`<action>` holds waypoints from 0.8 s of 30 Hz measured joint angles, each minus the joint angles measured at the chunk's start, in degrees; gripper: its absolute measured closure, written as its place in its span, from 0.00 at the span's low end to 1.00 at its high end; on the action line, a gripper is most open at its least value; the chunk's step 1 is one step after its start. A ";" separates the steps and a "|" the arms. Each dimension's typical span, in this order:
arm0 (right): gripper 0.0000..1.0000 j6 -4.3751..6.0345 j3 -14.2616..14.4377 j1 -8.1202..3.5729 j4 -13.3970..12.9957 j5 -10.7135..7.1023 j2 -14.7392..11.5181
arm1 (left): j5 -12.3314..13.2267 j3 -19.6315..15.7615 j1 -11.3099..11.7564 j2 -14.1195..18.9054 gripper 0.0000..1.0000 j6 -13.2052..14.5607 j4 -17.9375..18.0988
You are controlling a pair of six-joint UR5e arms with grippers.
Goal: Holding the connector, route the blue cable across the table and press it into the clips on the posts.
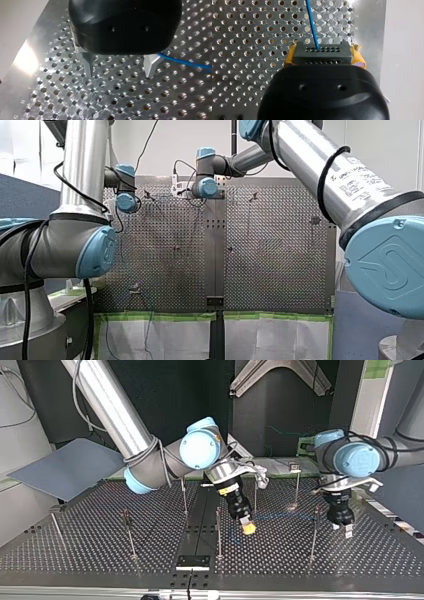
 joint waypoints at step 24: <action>1.00 0.16 0.00 0.29 0.73 1.62 0.00 | 2.08 -12.90 -2.06 12.86 0.00 -8.75 -10.82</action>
